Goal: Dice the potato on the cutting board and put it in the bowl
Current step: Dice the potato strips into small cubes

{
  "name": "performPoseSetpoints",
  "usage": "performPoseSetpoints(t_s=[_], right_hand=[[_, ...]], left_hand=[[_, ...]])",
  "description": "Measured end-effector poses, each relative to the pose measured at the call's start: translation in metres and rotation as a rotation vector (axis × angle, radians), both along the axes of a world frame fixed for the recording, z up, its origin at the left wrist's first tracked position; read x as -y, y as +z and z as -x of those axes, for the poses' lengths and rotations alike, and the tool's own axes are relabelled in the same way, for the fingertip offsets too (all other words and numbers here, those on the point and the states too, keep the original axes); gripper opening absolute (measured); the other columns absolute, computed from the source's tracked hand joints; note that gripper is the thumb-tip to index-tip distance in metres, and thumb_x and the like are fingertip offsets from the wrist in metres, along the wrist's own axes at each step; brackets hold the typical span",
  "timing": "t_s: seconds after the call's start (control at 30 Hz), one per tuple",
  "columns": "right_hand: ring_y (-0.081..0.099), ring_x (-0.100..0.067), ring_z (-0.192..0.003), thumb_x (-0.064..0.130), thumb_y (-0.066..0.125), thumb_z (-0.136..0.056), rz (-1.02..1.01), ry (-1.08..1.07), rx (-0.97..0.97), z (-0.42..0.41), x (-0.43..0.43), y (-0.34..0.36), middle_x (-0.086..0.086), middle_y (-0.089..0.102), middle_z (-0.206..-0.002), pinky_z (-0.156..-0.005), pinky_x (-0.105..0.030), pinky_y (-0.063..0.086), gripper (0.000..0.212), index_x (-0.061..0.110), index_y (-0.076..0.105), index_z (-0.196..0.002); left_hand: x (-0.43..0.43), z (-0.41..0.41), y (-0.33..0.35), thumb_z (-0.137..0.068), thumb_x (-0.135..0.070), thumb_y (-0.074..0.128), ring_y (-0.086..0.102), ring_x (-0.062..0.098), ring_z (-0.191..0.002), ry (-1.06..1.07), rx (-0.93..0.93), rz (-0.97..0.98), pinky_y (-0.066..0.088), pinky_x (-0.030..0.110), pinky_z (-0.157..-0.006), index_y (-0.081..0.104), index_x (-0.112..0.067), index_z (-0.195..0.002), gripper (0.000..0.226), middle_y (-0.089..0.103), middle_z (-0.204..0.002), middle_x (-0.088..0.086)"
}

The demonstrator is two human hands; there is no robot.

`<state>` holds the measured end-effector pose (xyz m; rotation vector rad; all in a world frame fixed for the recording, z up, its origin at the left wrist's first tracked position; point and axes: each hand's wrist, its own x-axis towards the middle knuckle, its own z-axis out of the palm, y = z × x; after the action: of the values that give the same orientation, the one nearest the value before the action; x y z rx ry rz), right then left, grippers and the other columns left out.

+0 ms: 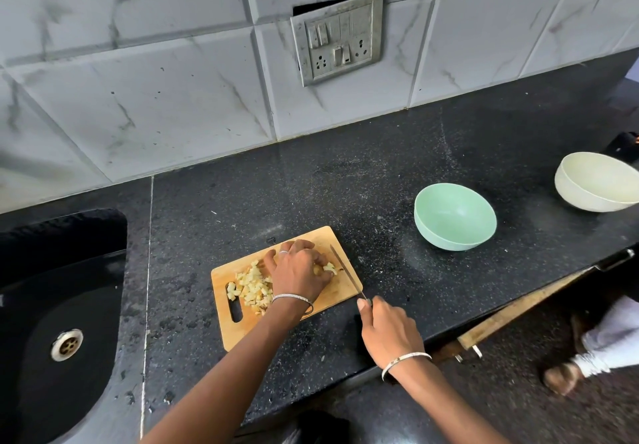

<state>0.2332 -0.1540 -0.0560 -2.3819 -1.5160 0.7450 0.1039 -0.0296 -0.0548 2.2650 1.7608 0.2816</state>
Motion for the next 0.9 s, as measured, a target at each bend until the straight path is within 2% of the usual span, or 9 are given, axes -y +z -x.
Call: performPoseSetpoints(t_s=[0.17,0.4,0.63,0.9], right_hand=[[0.063,-0.038,-0.096,0.046,0.028,-0.103,0.026,0.035,-0.062,0.006,0.001,-0.006,-0.012,0.065,-0.099,-0.067,-0.038,0.039,0.035,0.019,0.042,-0.087],[0.062,-0.037,-0.096,0.045,0.028,-0.103,-0.013,0.011,-0.053,-0.003,-0.008,0.000,-0.011,0.065,-0.100,-0.067,-0.038,0.038,0.035,0.019,0.046,-0.090],[0.063,-0.037,-0.095,0.047,0.026,-0.103,-0.002,0.062,-0.056,0.005,0.006,-0.001,-0.010,0.065,-0.097,-0.065,-0.038,0.036,0.035,0.020,0.043,-0.088],[0.064,-0.037,-0.094,0.047,0.027,-0.103,-0.028,0.077,0.006,0.006,0.008,0.004,-0.010,0.066,-0.097,-0.063,-0.037,0.037,0.035,0.020,0.045,-0.092]], left_hand=[[0.005,-0.002,-0.003,-0.071,-0.045,0.069,0.040,0.015,-0.125,0.014,0.017,-0.018,0.020,0.049,-0.106,0.067,-0.036,-0.087,0.018,0.054,-0.128,-0.014],[0.009,-0.001,-0.004,-0.071,-0.051,0.067,0.038,0.019,-0.129,0.037,-0.010,-0.038,0.018,0.051,-0.107,0.067,-0.036,-0.095,0.029,0.050,-0.135,-0.010],[0.009,0.001,0.001,-0.076,-0.039,0.067,0.035,0.021,-0.132,0.049,-0.016,-0.019,0.018,0.050,-0.107,0.070,-0.037,-0.094,0.019,0.048,-0.137,-0.009],[0.009,0.000,0.001,-0.076,-0.038,0.069,0.038,0.020,-0.129,0.073,0.033,0.000,0.020,0.049,-0.104,0.071,-0.036,-0.088,0.012,0.052,-0.134,-0.009]])
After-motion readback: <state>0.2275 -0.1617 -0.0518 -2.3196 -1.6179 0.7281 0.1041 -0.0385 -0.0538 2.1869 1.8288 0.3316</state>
